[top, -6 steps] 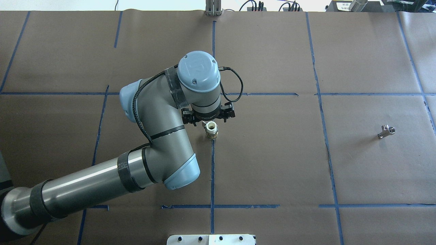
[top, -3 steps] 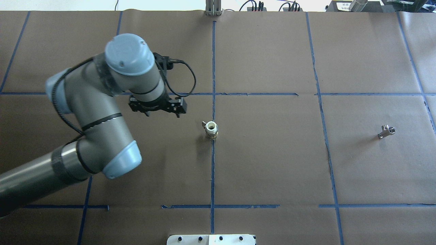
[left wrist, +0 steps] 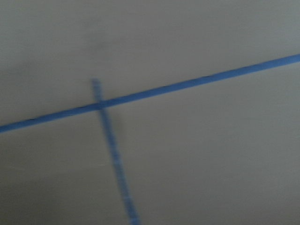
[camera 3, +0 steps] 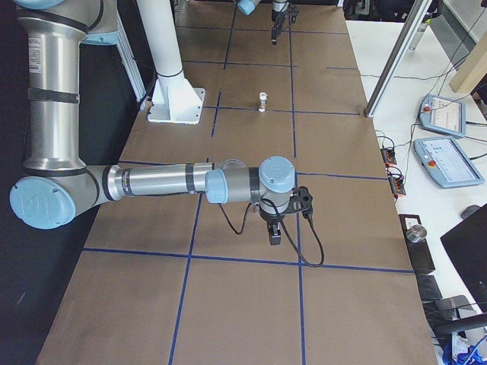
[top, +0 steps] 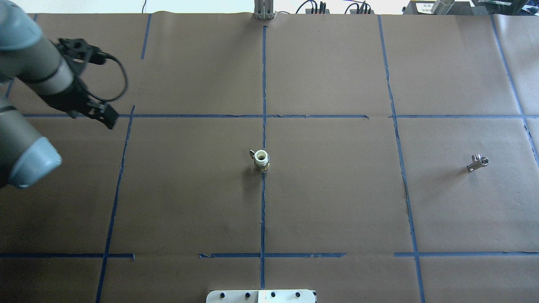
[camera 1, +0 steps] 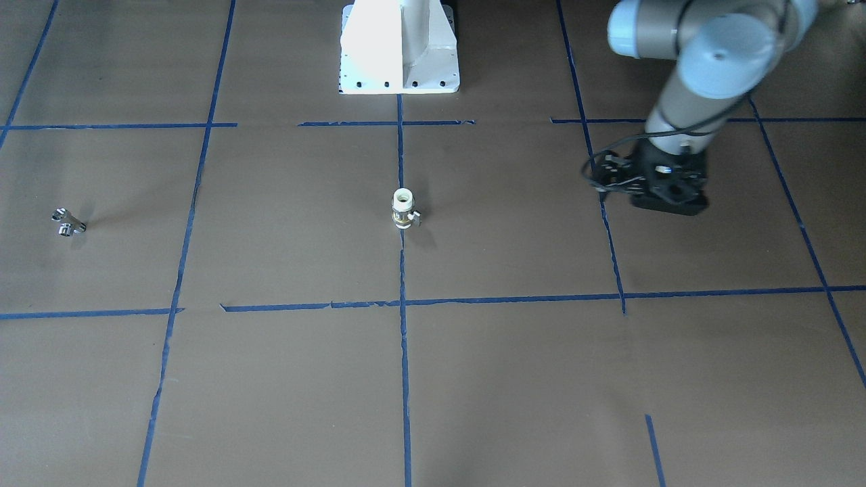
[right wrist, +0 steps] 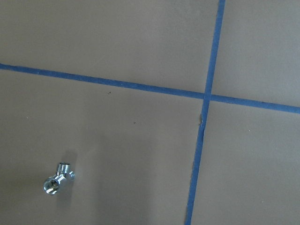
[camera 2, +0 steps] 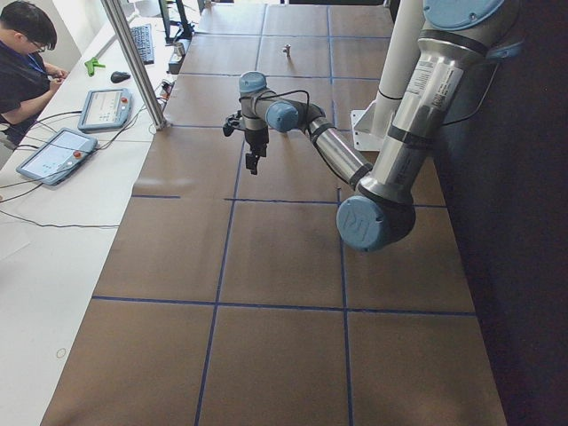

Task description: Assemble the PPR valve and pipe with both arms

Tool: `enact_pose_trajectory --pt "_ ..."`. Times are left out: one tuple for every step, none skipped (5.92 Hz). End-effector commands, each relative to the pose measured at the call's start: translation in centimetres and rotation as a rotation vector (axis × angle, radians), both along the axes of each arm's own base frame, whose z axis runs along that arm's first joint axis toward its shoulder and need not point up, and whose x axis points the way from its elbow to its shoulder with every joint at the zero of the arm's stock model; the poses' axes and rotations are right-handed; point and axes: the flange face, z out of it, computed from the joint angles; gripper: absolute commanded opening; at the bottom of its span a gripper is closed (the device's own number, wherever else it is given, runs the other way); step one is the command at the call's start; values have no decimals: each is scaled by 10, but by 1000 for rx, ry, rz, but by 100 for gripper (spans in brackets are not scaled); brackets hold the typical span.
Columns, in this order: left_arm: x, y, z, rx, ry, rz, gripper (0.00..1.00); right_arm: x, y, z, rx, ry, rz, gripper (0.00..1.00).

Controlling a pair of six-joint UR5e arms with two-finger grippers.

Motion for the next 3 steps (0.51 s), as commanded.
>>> enact_pose_trajectory --pt "-163 4 101 4 25 29 100 -22 -17 -33 -15 -24 25 100" --pt "-216 31 149 -43 55 -1 100 -50 -22 -67 -57 -31 65 100" --pt "-259 51 189 -32 49 12 100 -84 -19 -104 -76 -34 82 100"
